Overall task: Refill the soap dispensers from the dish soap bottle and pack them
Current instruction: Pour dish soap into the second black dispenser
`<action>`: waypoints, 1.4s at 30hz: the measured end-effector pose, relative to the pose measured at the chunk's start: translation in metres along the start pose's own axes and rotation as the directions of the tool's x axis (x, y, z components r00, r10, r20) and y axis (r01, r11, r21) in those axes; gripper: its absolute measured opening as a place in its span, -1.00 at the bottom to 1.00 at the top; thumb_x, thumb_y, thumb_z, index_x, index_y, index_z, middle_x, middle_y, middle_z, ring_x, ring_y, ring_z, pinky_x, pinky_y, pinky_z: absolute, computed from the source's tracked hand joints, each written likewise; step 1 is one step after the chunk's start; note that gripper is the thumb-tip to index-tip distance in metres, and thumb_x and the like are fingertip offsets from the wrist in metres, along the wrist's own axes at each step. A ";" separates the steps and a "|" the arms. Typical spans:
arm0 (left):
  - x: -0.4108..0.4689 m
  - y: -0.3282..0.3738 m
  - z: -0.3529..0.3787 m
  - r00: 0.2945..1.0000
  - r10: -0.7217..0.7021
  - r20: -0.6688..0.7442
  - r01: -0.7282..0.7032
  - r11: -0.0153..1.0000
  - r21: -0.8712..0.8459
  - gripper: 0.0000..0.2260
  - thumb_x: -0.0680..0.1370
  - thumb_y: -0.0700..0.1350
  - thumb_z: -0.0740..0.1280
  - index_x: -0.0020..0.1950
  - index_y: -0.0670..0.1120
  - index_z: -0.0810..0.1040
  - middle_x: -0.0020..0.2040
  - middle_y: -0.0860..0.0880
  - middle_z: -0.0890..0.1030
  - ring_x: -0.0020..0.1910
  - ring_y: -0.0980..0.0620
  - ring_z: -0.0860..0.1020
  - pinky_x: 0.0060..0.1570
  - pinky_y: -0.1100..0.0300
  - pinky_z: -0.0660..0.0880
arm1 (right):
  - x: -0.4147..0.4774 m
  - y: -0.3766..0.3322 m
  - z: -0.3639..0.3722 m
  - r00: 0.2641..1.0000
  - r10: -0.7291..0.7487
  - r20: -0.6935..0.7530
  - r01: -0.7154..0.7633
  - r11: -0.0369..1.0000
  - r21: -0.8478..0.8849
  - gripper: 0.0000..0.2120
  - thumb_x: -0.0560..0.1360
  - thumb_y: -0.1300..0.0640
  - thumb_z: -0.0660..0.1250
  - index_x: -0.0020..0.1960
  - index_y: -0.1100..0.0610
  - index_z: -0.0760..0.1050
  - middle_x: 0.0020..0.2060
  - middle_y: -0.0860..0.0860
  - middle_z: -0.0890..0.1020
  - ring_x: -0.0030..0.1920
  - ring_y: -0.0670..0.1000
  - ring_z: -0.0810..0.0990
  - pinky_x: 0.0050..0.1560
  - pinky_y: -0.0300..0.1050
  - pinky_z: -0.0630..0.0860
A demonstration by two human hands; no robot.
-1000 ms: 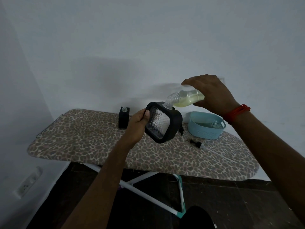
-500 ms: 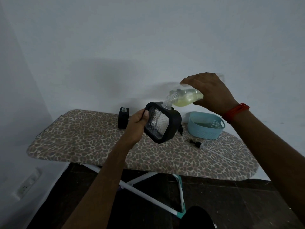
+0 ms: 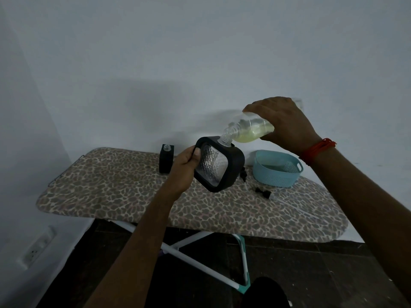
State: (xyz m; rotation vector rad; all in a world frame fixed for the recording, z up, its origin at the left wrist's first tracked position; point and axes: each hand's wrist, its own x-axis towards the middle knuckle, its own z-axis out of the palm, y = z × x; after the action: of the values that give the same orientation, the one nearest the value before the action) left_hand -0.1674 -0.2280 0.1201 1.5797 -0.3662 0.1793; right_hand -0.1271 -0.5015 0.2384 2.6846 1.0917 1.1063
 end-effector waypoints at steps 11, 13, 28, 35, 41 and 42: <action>-0.002 0.005 0.001 1.000 0.005 0.000 -0.005 1.000 -0.012 -0.71 0.70 -0.05 0.08 0.30 -0.08 0.51 0.17 0.03 0.62 0.16 0.17 0.58 0.19 0.26 0.49 | 0.000 0.002 0.001 1.000 -0.008 0.000 0.008 1.000 -0.028 -0.35 0.29 0.22 0.57 0.34 0.01 0.48 0.22 -0.02 0.61 0.22 0.09 0.57 0.23 0.15 0.44; -0.002 0.006 0.001 1.000 0.005 -0.003 -0.005 1.000 -0.014 -0.71 0.70 -0.05 0.08 0.29 -0.08 0.52 0.17 0.03 0.62 0.15 0.18 0.58 0.18 0.27 0.48 | 0.001 0.002 0.001 1.000 -0.009 0.000 0.009 0.999 -0.032 -0.35 0.30 0.21 0.57 0.35 0.00 0.47 0.22 -0.03 0.60 0.22 0.08 0.57 0.23 0.14 0.44; 0.000 0.006 0.001 1.000 0.010 -0.012 -0.010 1.000 -0.012 -0.71 0.69 -0.05 0.09 0.27 -0.08 0.53 0.18 -0.03 0.62 0.19 0.10 0.57 0.25 0.16 0.48 | 0.000 0.001 0.001 1.000 0.004 -0.028 -0.005 1.000 -0.029 -0.37 0.32 0.20 0.55 0.35 0.01 0.48 0.22 -0.01 0.60 0.21 0.09 0.56 0.26 0.09 0.42; 0.001 0.006 0.001 1.000 0.010 -0.005 -0.010 1.000 -0.010 -0.70 0.69 -0.04 0.09 0.29 -0.08 0.53 0.19 0.00 0.62 0.21 0.11 0.57 0.29 0.11 0.46 | 0.000 0.000 -0.001 0.999 -0.005 -0.053 0.003 0.999 -0.038 -0.40 0.32 0.23 0.54 0.33 0.03 0.50 0.20 0.01 0.62 0.20 0.11 0.57 0.24 0.09 0.41; 0.001 0.007 0.002 1.000 0.007 -0.018 -0.007 1.000 -0.012 -0.68 0.69 -0.05 0.09 0.30 -0.14 0.53 0.17 -0.03 0.63 0.20 0.08 0.57 0.30 0.08 0.46 | 0.000 0.000 -0.001 0.998 -0.010 -0.062 0.007 0.999 -0.047 -0.40 0.33 0.22 0.55 0.33 0.04 0.51 0.21 0.03 0.62 0.20 0.13 0.57 0.23 0.08 0.39; 0.001 0.007 0.002 1.000 0.007 -0.017 -0.007 1.000 -0.010 -0.68 0.69 -0.06 0.09 0.29 -0.14 0.53 0.17 -0.03 0.63 0.19 0.08 0.58 0.29 0.08 0.47 | -0.001 0.001 -0.001 0.998 -0.007 -0.056 0.004 0.999 -0.049 -0.39 0.32 0.22 0.55 0.34 0.04 0.50 0.22 0.03 0.61 0.21 0.13 0.57 0.23 0.08 0.38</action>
State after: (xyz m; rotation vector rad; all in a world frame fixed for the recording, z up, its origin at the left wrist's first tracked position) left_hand -0.1689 -0.2302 0.1270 1.5659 -0.3596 0.1957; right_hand -0.1275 -0.5026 0.2390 2.6264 1.0651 1.1987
